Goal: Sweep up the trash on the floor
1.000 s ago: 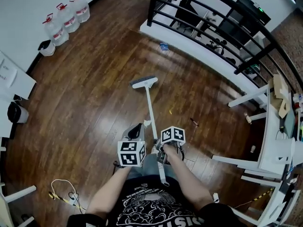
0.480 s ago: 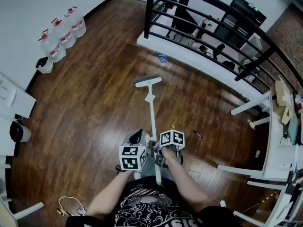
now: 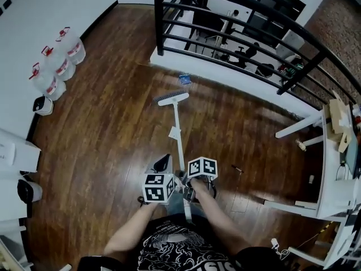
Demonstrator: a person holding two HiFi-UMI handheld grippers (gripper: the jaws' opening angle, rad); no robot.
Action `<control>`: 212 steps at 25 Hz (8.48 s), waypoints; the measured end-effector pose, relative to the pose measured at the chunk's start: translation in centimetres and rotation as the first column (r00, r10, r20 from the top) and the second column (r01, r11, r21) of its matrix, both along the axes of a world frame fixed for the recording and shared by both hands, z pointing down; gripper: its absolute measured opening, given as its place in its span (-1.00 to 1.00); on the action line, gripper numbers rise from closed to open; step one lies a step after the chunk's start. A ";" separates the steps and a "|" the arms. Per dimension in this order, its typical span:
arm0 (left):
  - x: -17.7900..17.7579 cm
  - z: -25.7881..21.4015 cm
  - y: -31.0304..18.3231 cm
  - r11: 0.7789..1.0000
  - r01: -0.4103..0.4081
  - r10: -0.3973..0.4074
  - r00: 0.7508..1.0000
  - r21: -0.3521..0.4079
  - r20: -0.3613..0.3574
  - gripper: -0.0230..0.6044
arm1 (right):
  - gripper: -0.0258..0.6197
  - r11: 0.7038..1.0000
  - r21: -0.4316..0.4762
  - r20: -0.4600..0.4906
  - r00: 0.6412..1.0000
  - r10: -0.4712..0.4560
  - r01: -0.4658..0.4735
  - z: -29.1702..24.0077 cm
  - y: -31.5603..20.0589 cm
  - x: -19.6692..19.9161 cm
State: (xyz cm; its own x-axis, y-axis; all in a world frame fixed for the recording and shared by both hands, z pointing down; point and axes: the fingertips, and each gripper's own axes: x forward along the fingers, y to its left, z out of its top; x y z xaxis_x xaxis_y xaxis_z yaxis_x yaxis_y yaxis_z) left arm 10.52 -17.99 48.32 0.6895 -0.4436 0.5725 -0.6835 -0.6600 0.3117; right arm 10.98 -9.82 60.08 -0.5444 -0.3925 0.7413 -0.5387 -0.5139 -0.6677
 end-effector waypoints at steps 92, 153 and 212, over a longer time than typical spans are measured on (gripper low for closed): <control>12.6 10.8 -29.4 0.973 -0.204 0.214 0.973 -0.107 0.086 -0.91 | -0.73 0.910 -0.368 0.075 0.970 0.231 -0.189 17.7 -23.1 12.5; -14.5 10.4 5.9 0.981 -0.128 0.139 0.988 -0.145 0.073 -0.91 | -0.73 0.862 -0.490 0.071 0.979 0.191 -0.132 15.6 20.8 -11.5; -0.4 5.2 25.9 0.826 -0.551 0.552 0.833 -0.120 -0.031 -0.91 | -0.71 0.718 -0.152 0.139 0.704 0.696 -0.679 4.6 27.4 -5.5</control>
State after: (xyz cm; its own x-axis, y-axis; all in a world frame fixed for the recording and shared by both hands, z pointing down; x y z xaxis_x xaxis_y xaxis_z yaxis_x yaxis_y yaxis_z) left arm 10.12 7.91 53.51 0.7961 0.0815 0.5997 -0.2182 -0.8855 0.4101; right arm 5.43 17.61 64.71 -0.2694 -0.6511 0.7096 0.1072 -0.7525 -0.6498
